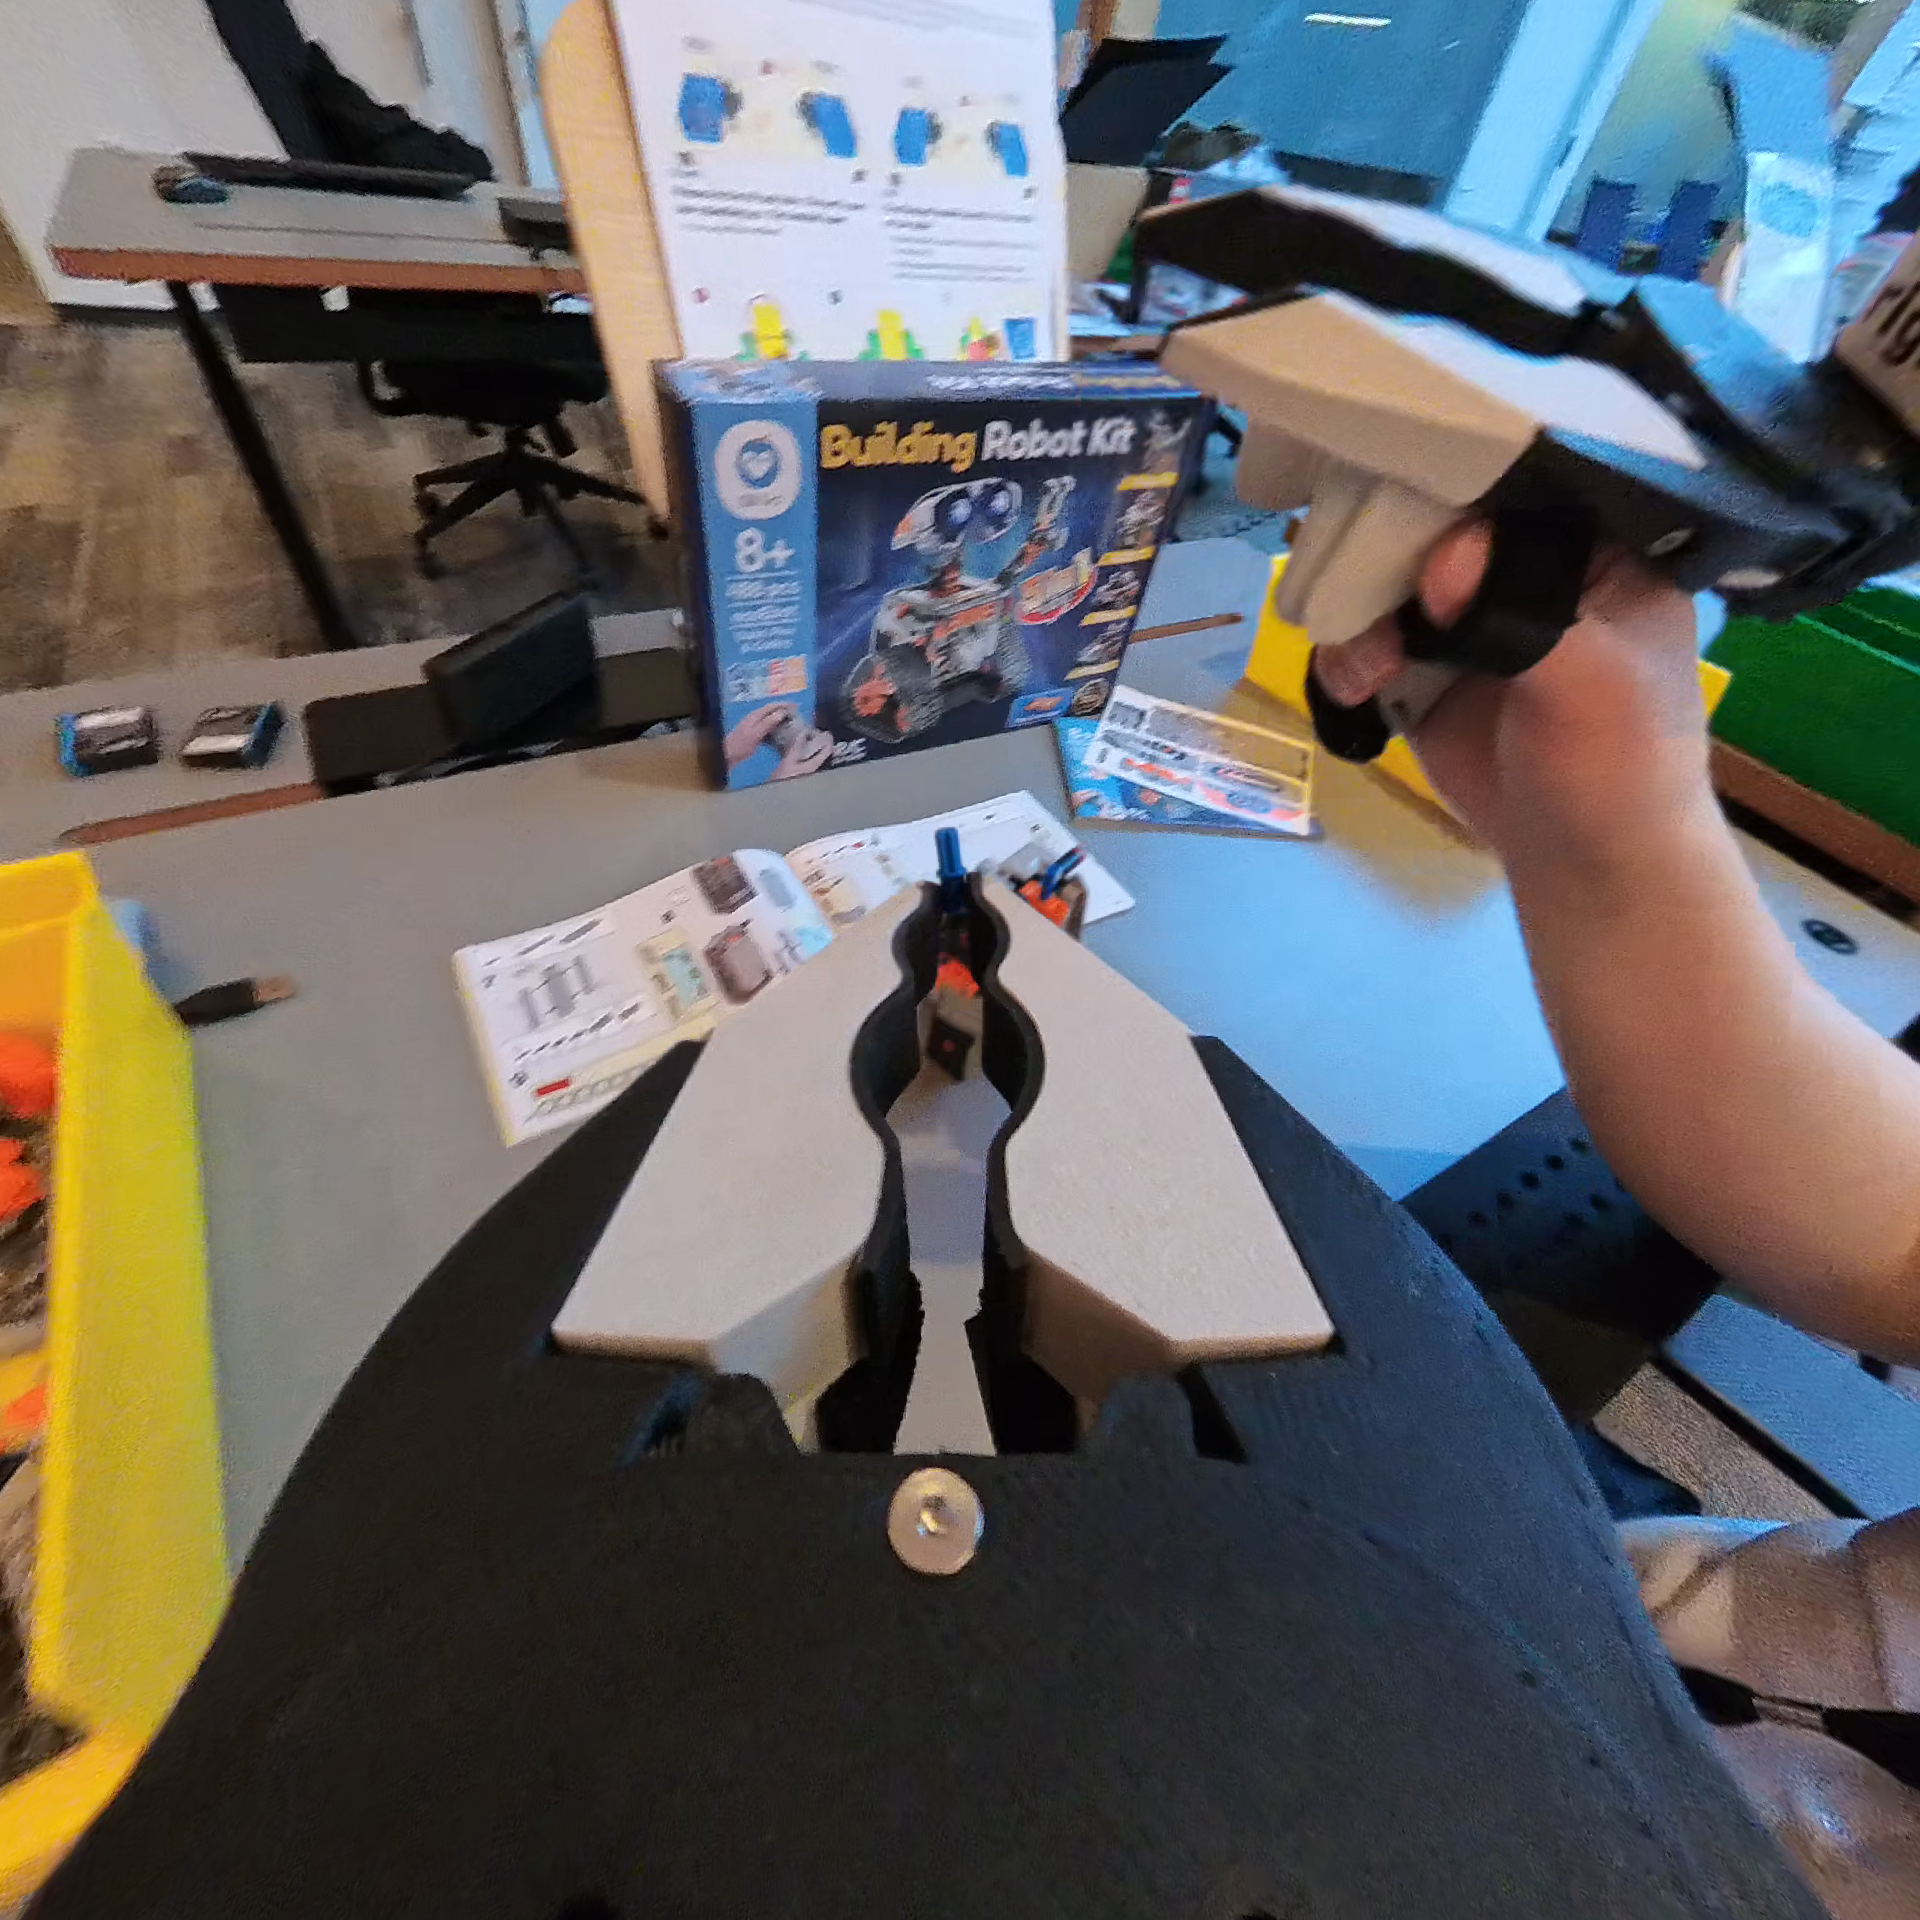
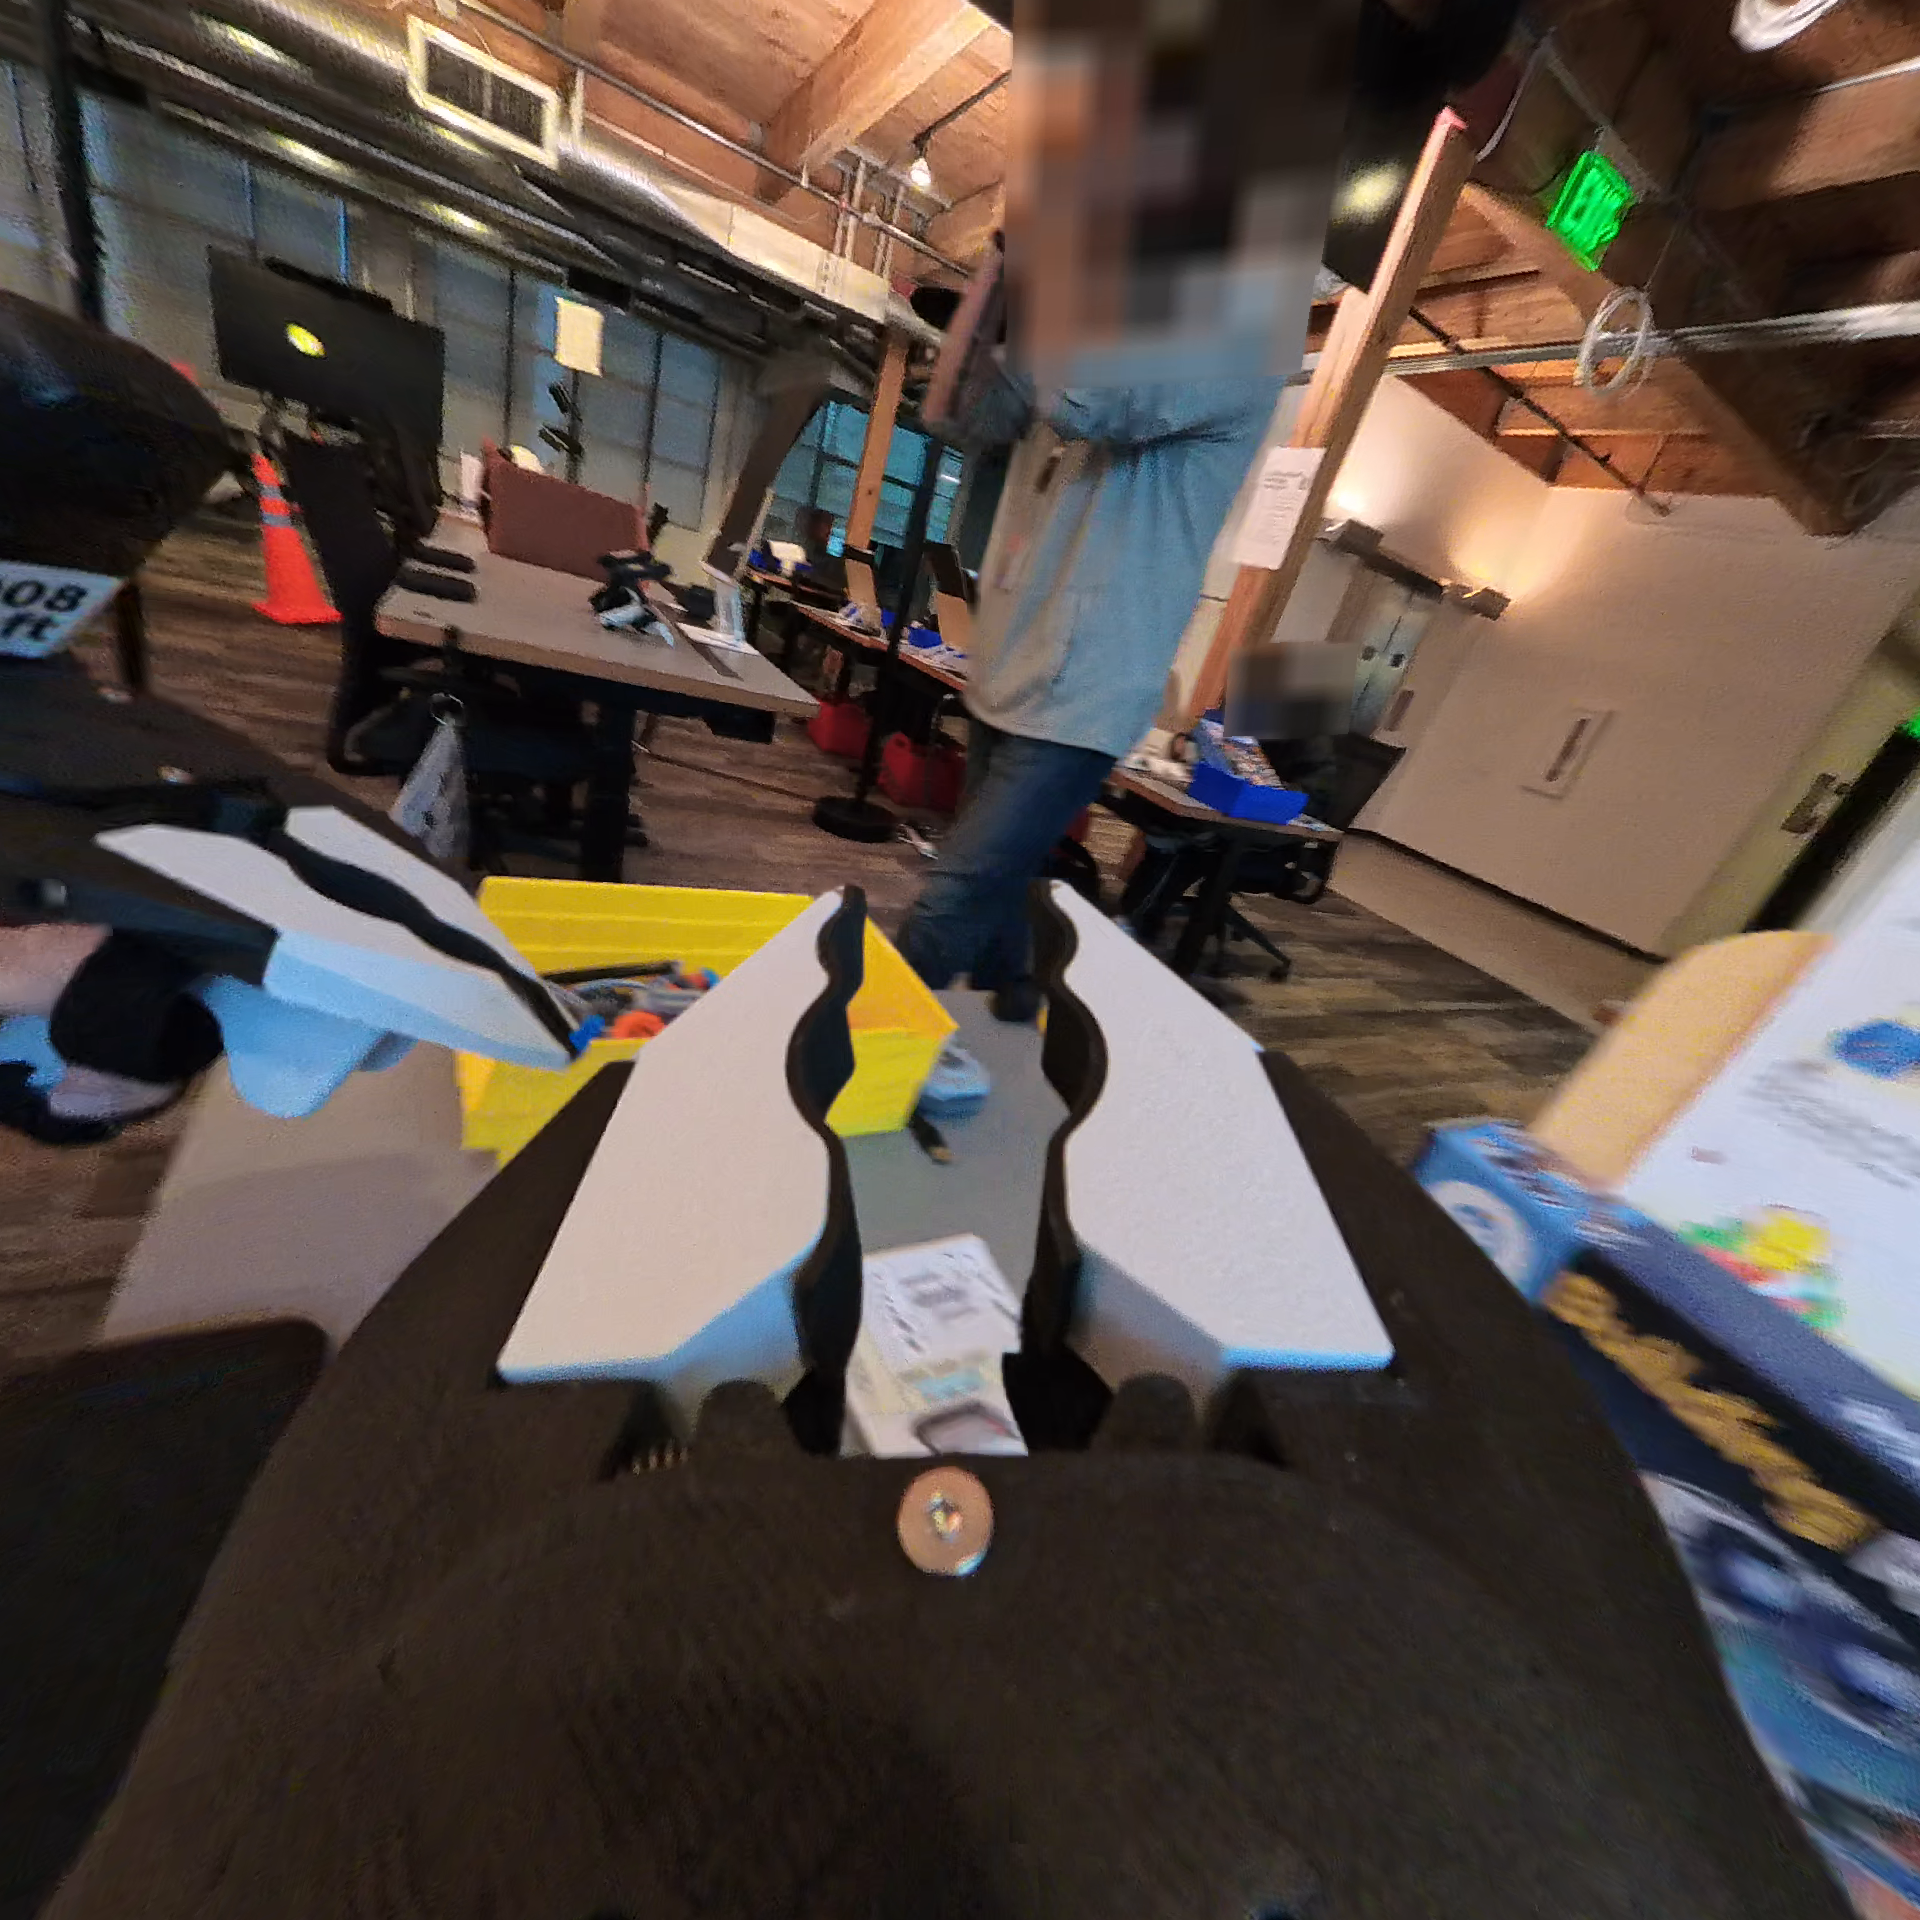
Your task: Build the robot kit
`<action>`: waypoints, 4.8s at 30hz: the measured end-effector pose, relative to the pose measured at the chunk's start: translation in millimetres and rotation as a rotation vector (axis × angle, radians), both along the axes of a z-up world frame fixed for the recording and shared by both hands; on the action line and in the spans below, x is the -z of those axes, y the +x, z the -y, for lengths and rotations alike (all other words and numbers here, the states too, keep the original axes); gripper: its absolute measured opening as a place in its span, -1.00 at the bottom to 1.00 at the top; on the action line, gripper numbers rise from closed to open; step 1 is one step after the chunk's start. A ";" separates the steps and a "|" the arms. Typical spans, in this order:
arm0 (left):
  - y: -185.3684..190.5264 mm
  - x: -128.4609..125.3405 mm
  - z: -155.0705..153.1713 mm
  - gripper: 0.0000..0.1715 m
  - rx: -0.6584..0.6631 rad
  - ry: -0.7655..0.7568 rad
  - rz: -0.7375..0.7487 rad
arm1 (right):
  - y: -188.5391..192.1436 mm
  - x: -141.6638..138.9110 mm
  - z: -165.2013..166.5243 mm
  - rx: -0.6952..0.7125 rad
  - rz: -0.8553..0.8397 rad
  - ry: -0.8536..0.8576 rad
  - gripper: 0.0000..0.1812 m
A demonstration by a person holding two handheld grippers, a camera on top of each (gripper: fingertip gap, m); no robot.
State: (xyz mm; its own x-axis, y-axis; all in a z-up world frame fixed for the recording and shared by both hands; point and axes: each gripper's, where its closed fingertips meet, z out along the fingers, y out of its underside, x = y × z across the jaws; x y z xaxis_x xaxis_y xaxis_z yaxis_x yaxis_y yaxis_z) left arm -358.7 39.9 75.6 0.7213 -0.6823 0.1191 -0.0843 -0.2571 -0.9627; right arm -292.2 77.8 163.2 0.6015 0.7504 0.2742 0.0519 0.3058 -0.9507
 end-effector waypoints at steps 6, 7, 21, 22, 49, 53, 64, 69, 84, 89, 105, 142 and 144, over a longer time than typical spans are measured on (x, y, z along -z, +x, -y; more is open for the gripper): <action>68.1 -49.1 -7.0 -0.97 0.220 0.079 0.069 | 107.8 -17.6 7.6 0.112 0.115 0.050 -0.65; 80.6 -57.8 -7.4 -0.97 0.262 0.090 0.079 | 118.4 -13.5 9.5 0.099 0.145 0.030 -0.65; 184.5 -102.8 -31.3 -0.97 0.513 0.176 0.088 | 201.0 102.6 -47.4 0.082 0.452 -0.291 -0.55; 190.0 -91.1 -36.8 -0.97 0.521 0.152 0.083 | 205.8 100.9 -49.0 0.095 0.435 -0.286 -0.54; 222.4 -2.7 -101.1 -0.97 0.617 -0.065 0.016 | 180.4 62.4 -53.0 -0.251 -0.092 -0.424 -0.62; 225.8 4.8 -89.3 -0.97 0.676 -0.036 -0.058 | 180.9 57.7 -50.0 -0.332 -0.177 -0.502 -0.68; 203.6 84.6 -57.5 -0.97 0.834 -0.091 -0.570 | 161.9 121.4 -5.1 -0.430 0.334 -0.472 -0.80; 204.0 89.1 -49.0 -0.97 0.887 -0.153 -0.561 | 148.3 133.6 1.3 -0.518 0.378 -0.493 -0.79; 205.9 83.9 -31.9 -0.97 0.950 -0.042 -0.617 | 135.0 151.9 -0.7 -0.500 0.495 -0.429 -0.85; 206.6 83.1 -32.6 -0.97 0.941 -0.041 -0.618 | 133.4 160.2 -0.2 -0.504 0.524 -0.457 -0.86; 190.9 47.9 -61.7 -0.77 0.751 0.043 -0.503 | 200.8 240.1 -8.3 -0.242 0.842 -0.846 -0.97; 143.6 -10.2 -94.8 -0.84 0.515 0.050 -0.221 | 187.2 322.0 -10.0 -0.207 1.264 -0.902 -0.84; 142.8 -10.9 -94.3 -0.84 0.516 0.054 -0.221 | 188.2 320.3 -10.8 -0.201 1.257 -0.898 -0.81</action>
State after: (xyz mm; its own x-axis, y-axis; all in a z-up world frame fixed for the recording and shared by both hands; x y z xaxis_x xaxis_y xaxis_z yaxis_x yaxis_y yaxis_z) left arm -215.9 134.2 86.4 0.2963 -0.9542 -0.0419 -0.3875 -0.0800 -0.9184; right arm -104.1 88.6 -157.2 0.2113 0.9756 -0.0602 0.9555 -0.2192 -0.1972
